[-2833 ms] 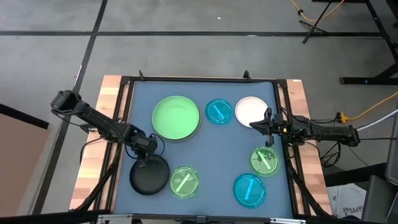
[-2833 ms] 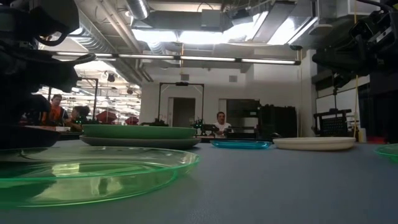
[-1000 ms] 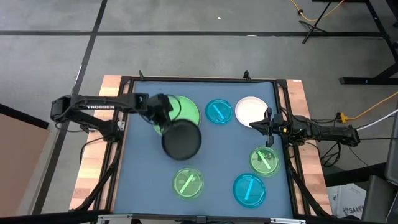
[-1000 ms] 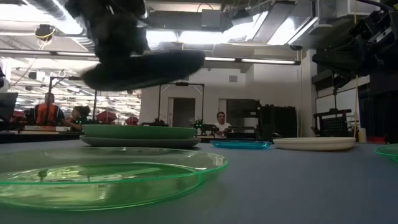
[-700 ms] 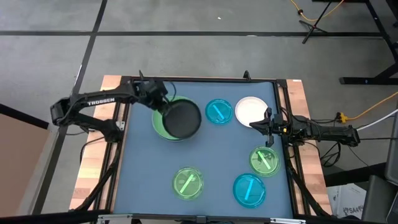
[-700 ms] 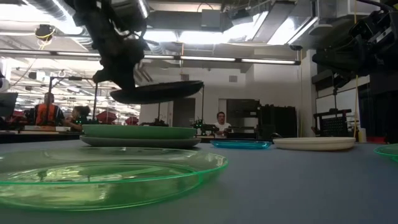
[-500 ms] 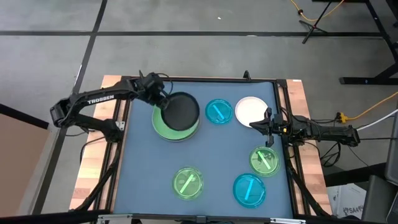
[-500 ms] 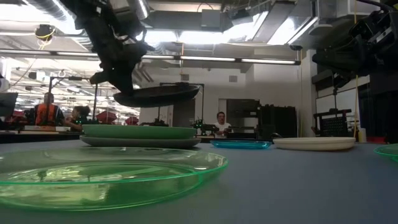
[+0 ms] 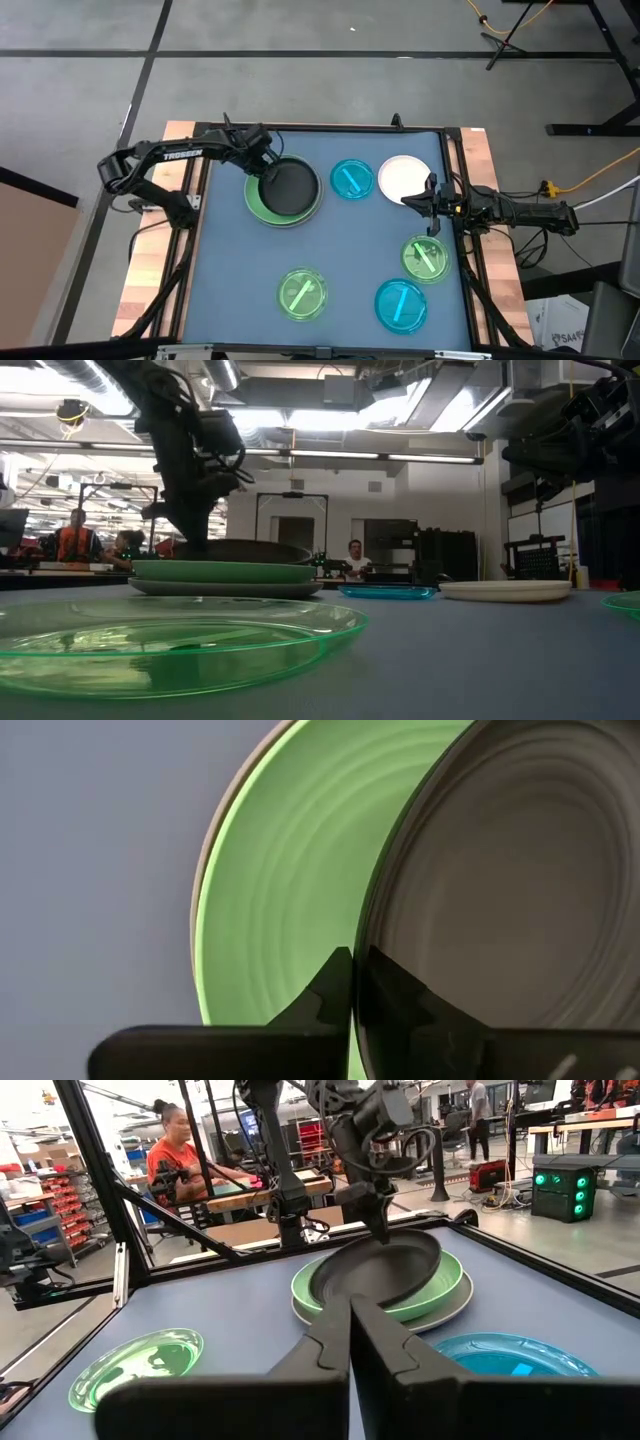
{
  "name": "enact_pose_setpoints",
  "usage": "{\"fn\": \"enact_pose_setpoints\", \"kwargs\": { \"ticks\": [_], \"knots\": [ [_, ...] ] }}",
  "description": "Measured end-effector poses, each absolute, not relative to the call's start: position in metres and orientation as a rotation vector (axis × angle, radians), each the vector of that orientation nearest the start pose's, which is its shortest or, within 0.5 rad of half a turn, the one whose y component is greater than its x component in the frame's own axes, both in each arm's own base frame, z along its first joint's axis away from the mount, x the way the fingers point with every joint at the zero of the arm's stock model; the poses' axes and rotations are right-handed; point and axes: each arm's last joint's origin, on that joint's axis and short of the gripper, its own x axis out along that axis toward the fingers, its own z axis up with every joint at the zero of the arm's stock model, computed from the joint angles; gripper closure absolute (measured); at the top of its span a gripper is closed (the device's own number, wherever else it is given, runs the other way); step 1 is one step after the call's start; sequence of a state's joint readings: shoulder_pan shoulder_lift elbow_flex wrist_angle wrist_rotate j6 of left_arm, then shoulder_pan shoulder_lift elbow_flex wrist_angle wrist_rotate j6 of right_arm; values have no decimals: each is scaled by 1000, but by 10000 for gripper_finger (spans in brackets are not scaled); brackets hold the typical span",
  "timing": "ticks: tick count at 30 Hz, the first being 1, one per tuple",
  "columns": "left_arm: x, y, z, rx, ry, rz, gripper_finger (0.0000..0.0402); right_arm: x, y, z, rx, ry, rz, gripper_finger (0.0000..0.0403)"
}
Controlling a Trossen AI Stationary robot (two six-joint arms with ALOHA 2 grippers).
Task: Stack plastic plates
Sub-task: Stack the black plate on top of the green plate, then stack the white plate on top of the black plate
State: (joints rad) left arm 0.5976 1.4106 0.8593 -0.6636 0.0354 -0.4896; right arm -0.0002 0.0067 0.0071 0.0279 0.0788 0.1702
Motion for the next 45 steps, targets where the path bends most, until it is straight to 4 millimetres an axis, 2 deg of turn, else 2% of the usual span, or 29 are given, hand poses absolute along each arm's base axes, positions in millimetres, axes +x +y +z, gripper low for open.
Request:
{"fn": "enact_pose_setpoints", "kwargs": {
  "ticks": [10, 21, 34, 45],
  "knots": [
    [211, 143, 185, -800, 1095, 807, 394, 98, -2, 168, 171, -34, -76, 403],
    [210, 144, 183, -776, 1117, 840, 394, 98, -2, 168, 171, -35, -77, 403],
    [209, 144, 182, -761, 1130, 858, 343, 98, -2, 168, 171, -34, -76, 403],
    [209, 144, 183, -764, 1126, 853, 334, 98, -2, 168, 171, -35, -81, 403]
  ]
}}
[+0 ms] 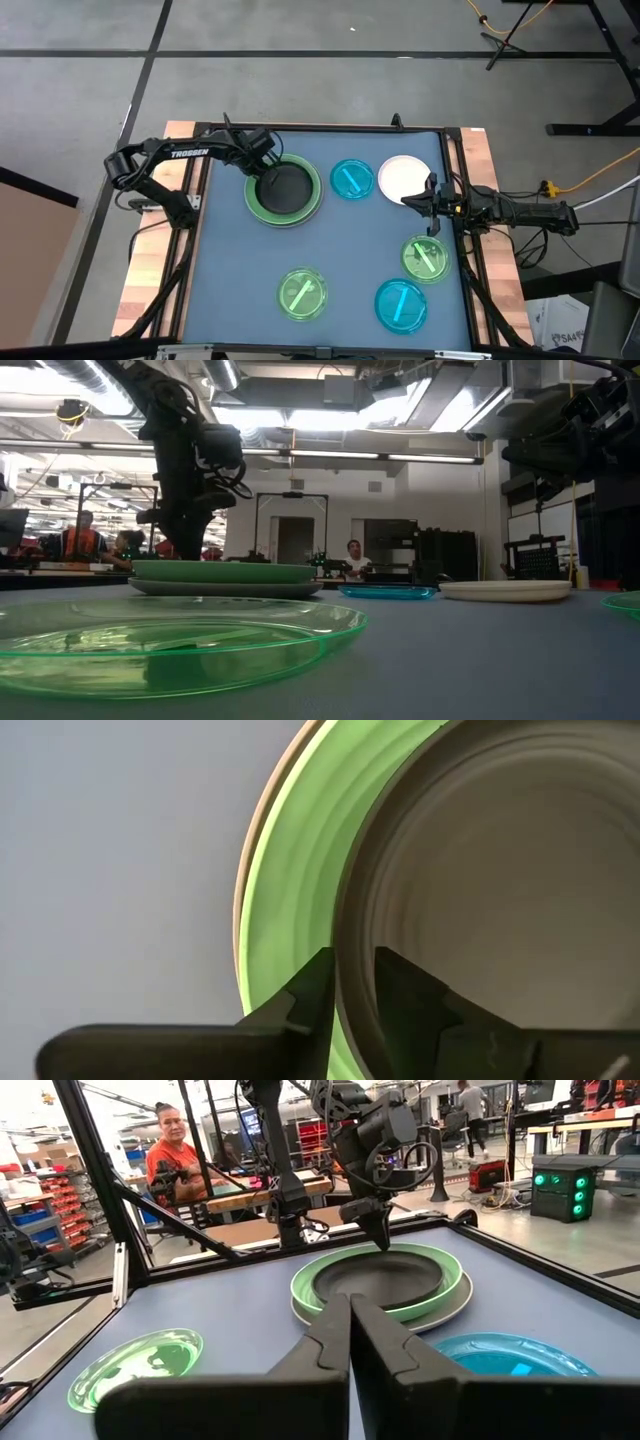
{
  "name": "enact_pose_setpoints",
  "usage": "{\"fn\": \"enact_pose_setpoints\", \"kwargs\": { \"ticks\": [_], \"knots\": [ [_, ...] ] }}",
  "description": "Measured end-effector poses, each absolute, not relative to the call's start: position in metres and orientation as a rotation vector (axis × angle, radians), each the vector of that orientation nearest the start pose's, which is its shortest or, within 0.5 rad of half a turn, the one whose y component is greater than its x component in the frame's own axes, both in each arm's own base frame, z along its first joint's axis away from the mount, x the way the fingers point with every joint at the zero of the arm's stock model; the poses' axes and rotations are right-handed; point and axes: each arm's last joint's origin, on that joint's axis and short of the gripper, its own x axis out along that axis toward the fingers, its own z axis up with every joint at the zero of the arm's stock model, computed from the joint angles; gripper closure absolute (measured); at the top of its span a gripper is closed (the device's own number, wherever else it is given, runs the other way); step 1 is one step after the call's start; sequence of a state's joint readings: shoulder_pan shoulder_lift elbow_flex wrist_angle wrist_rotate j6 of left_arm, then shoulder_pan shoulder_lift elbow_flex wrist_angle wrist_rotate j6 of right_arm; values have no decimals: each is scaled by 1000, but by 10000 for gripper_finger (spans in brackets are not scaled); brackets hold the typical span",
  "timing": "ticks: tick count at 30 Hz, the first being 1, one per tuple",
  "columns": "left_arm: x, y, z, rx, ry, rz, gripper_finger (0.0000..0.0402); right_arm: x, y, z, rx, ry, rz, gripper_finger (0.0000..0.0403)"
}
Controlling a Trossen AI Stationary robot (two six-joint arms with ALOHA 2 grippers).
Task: Stack plastic plates
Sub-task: Stack the white plate on top of the black plate
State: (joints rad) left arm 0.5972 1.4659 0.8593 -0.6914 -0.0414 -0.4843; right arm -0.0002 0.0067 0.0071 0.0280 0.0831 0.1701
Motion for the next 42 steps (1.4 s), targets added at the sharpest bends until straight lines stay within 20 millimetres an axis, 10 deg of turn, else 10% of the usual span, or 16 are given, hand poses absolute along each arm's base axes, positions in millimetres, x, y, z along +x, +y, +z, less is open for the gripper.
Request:
{"fn": "enact_pose_setpoints", "kwargs": {
  "ticks": [20, 42],
  "knots": [
    [231, 124, 202, -677, 950, 725, 333, 90, -7, 204, 189, -132, -234, 249],
    [280, 79, 225, -513, 627, 456, 333, 130, -12, 214, 166, 471, -509, 240]
  ]
}}
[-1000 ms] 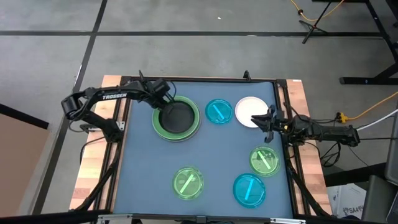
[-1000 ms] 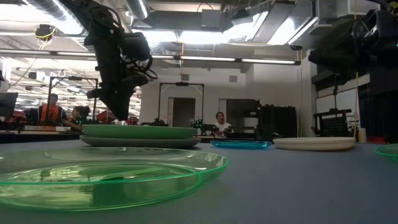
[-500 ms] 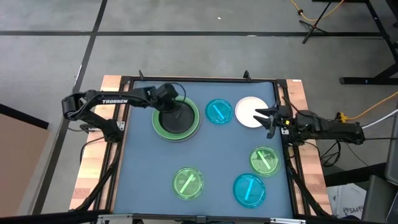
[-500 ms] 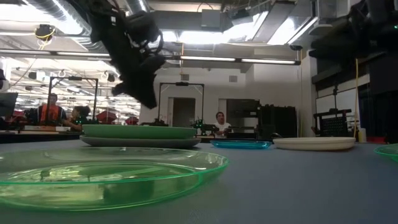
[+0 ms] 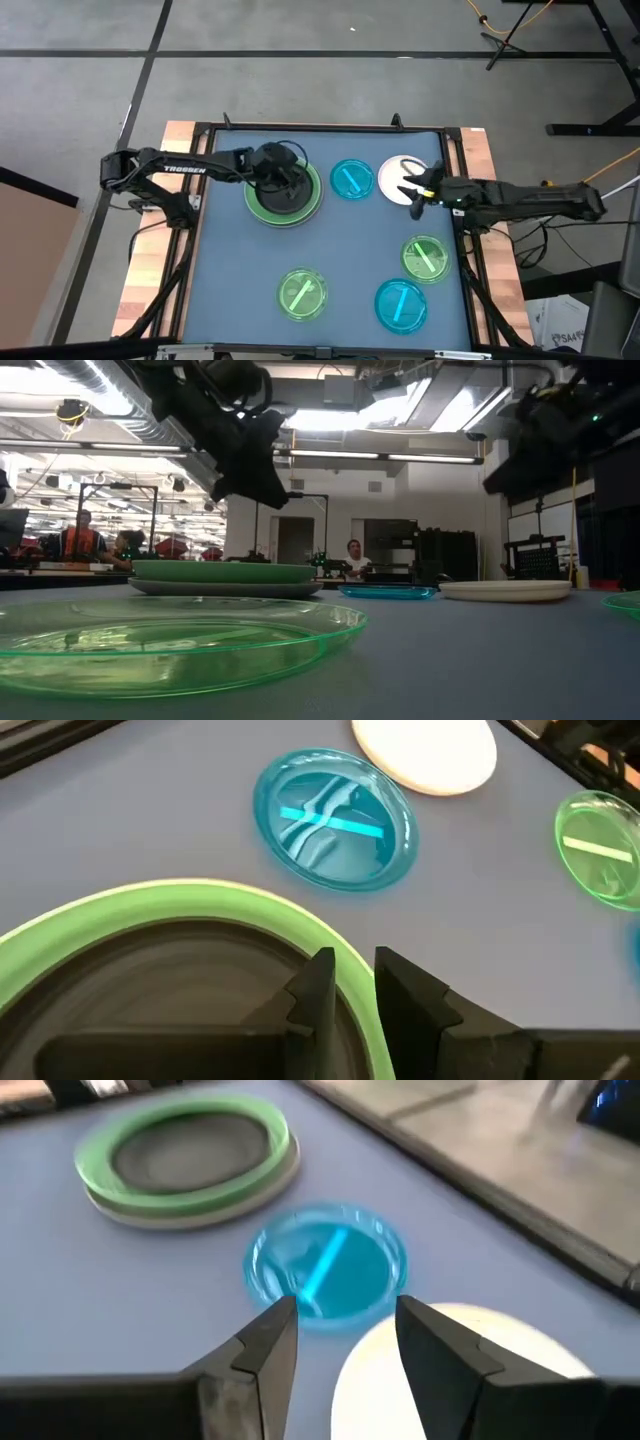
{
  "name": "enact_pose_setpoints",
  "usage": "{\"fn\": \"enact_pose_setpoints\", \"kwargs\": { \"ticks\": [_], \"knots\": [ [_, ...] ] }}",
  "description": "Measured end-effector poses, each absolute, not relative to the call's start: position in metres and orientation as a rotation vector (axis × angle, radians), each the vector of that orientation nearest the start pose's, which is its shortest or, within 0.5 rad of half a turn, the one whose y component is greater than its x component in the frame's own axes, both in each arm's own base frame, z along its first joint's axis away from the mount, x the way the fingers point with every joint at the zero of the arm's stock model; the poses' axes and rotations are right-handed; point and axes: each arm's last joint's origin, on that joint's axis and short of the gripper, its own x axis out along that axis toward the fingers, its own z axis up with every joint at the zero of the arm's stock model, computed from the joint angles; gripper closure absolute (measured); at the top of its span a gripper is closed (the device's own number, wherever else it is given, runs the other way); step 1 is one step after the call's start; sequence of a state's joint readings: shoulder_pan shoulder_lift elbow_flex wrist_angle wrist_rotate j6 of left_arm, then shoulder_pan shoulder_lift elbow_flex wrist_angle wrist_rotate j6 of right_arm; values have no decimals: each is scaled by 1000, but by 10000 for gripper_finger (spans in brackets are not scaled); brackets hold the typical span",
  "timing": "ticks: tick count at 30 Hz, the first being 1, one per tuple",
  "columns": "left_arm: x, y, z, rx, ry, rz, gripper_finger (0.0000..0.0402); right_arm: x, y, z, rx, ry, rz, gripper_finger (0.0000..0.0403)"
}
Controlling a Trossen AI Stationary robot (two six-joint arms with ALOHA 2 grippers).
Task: Stack plastic plates
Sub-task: Stack the white plate on top of the black plate
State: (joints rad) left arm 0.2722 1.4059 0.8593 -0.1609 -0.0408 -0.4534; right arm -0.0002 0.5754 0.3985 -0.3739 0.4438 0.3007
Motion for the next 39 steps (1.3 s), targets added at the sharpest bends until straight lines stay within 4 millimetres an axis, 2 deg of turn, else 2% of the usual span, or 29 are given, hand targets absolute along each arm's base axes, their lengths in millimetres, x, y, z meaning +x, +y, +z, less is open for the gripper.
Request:
{"fn": "enact_pose_setpoints", "kwargs": {
  "ticks": [13, 29, 39],
  "knots": [
    [282, 71, 225, -495, 634, 442, 334, 155, -12, 181, 172, 725, -537, 240],
    [282, 71, 225, -498, 631, 456, 334, 168, -12, 146, 123, 976, -543, 240],
    [282, 71, 225, -498, 630, 457, 334, 168, -35, 136, 269, 1058, -562, 240]
  ]
}}
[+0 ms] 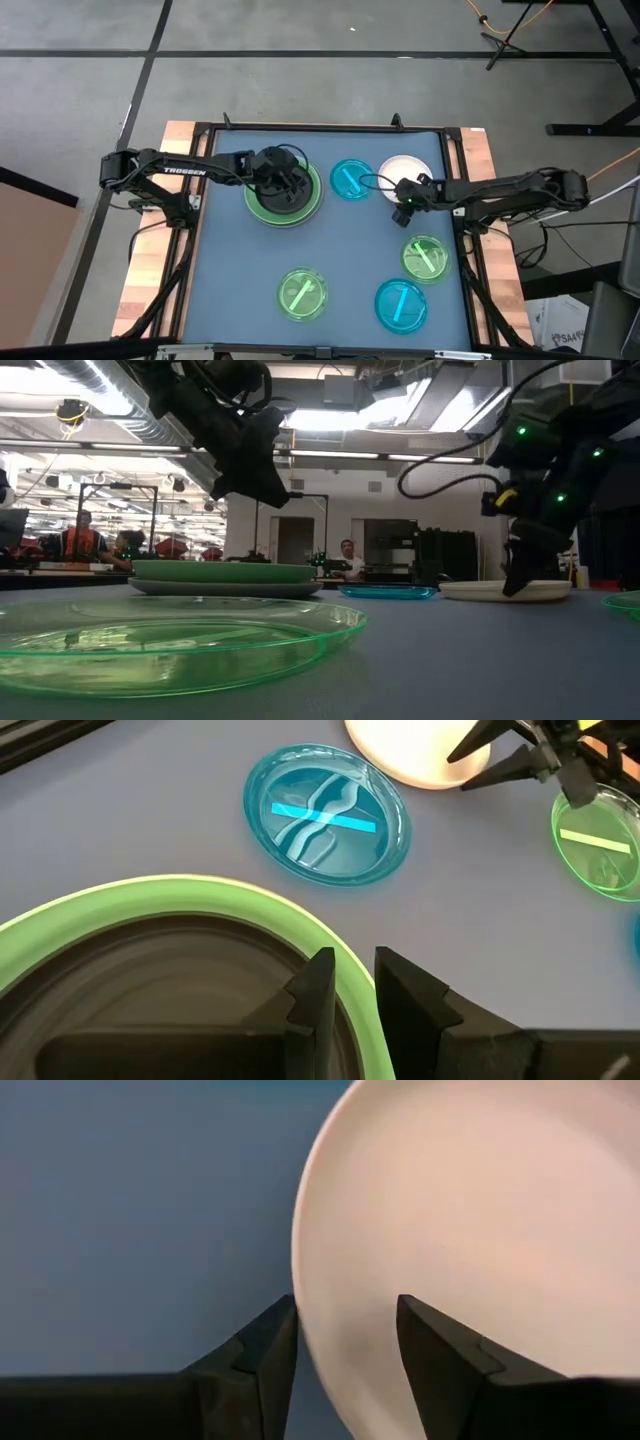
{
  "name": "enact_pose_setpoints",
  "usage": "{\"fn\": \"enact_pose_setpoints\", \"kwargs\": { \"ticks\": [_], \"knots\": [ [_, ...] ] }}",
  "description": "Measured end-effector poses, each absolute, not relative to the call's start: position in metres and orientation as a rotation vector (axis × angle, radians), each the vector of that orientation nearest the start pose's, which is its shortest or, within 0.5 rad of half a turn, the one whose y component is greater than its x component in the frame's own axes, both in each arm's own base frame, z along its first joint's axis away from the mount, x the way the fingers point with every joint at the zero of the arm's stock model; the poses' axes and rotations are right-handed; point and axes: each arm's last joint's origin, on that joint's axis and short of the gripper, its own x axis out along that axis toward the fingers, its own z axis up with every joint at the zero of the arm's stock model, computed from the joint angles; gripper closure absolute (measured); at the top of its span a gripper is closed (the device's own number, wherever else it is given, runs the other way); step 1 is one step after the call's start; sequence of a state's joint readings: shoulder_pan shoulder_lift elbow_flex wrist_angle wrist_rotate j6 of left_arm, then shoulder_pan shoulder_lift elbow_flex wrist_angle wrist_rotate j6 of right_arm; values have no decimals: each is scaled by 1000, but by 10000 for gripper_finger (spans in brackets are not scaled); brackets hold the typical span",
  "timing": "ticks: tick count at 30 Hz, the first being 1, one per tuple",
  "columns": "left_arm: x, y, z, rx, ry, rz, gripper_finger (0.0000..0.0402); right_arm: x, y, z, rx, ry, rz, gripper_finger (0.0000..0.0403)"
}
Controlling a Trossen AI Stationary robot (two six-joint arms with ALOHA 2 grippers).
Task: Stack plastic plates
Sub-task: Stack the white plate on top of the black plate
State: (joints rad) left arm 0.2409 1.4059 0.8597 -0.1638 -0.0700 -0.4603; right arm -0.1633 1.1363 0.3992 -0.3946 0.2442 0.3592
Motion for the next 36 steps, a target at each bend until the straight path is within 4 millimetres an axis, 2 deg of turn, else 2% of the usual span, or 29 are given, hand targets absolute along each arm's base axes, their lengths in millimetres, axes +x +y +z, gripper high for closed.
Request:
{"fn": "enact_pose_setpoints", "kwargs": {
  "ticks": [5, 15, 32, 36],
  "knots": [
    [282, 71, 225, -498, 631, 456, 334, 167, -42, 135, 306, 1068, -576, 240],
    [282, 71, 225, -498, 630, 457, 334, 167, -42, 134, 294, 1076, -562, 247],
    [282, 71, 225, -498, 630, 457, 334, 166, -42, 134, 290, 1082, -558, 389],
    [282, 71, 225, -498, 630, 457, 334, 166, -42, 134, 289, 1081, -558, 396]
  ]
}}
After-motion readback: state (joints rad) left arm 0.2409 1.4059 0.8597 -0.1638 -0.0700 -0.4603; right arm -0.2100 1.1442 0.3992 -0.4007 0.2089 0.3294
